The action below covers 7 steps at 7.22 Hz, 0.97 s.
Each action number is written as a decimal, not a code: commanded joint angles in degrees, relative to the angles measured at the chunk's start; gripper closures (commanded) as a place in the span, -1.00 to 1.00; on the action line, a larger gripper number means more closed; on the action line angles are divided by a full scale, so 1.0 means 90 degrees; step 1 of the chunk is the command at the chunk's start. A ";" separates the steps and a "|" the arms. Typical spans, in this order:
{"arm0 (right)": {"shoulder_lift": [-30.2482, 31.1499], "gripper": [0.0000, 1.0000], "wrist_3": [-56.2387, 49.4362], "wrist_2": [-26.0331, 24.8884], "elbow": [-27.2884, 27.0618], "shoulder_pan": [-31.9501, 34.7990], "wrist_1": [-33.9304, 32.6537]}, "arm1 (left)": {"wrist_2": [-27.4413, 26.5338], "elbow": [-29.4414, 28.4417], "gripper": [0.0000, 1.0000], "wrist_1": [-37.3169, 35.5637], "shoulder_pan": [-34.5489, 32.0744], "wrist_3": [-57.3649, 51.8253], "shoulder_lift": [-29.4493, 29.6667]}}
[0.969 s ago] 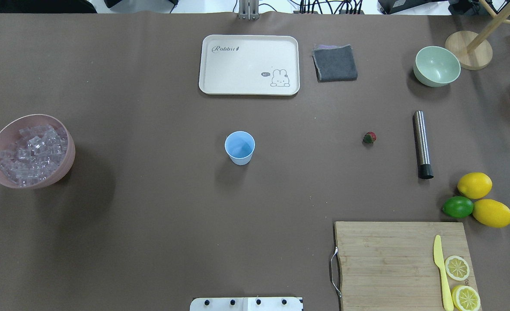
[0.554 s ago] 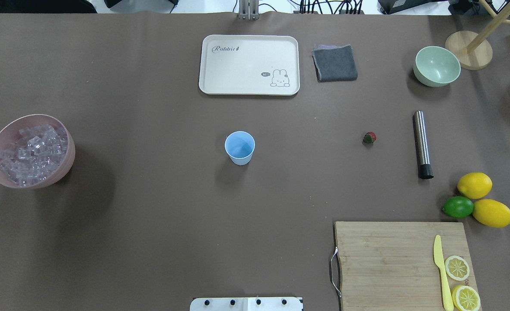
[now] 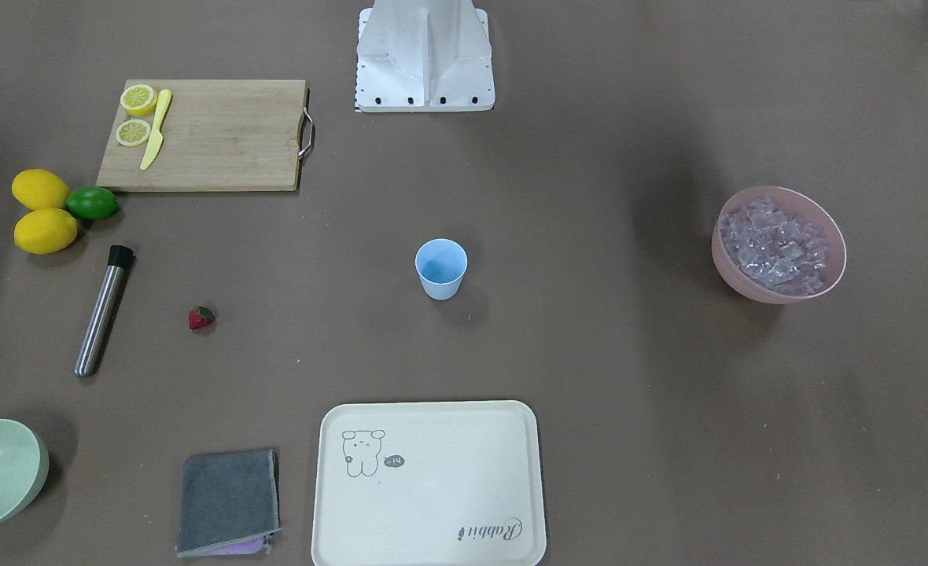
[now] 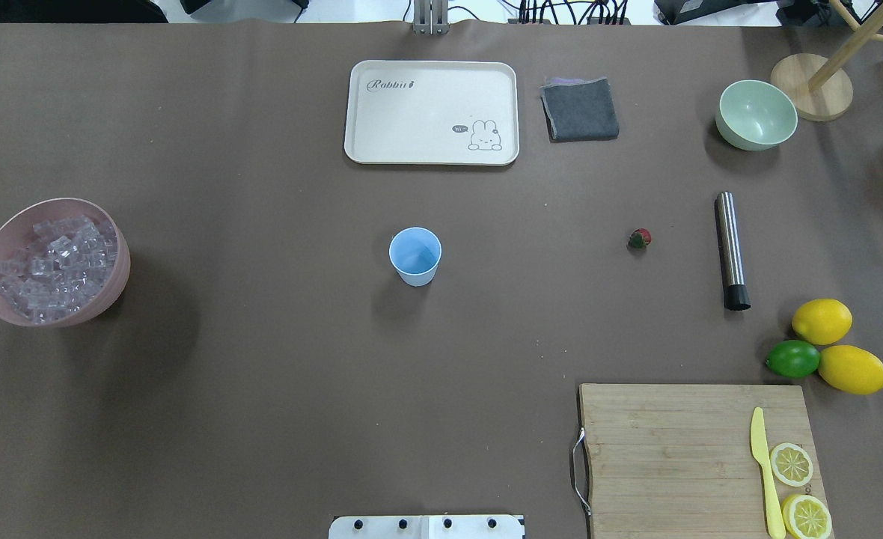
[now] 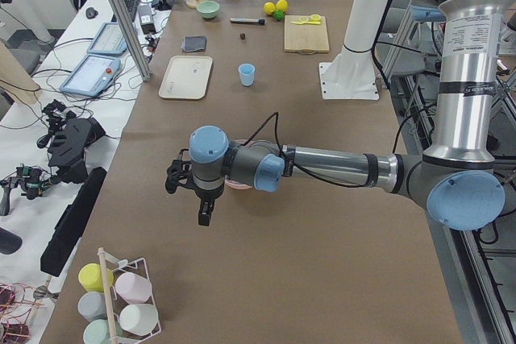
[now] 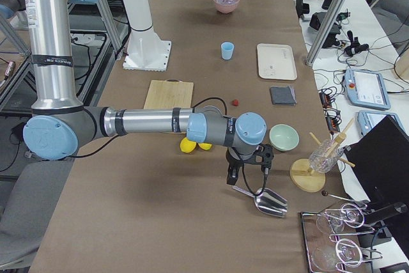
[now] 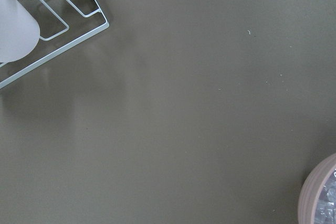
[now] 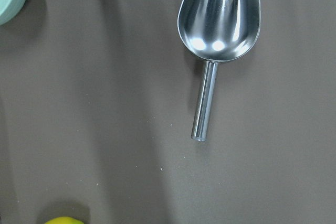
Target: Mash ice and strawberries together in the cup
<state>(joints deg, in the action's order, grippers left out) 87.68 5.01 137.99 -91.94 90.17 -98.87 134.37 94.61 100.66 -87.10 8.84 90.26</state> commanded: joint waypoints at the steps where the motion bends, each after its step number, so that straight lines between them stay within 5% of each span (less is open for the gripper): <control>1: 0.0003 -1.00 0.0000 0.0000 -0.0009 0.0000 -0.0001 | 0.0001 0.0024 -0.96 0.0026 0.0000 -0.0025 0.0000; 5: -0.0006 -1.00 0.0000 -0.0010 -0.0058 0.0000 0.0000 | 0.0021 0.0015 -0.96 0.0113 0.0010 -0.0024 -0.0009; 7: -0.0006 -1.00 0.0000 -0.0010 -0.0068 0.0000 -0.0001 | 0.0699 -0.0014 -0.96 0.0202 0.0010 -0.0025 0.0019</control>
<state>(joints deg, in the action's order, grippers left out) 87.63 5.01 137.90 -92.48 90.17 -98.87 136.77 94.60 102.07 -87.03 8.64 90.33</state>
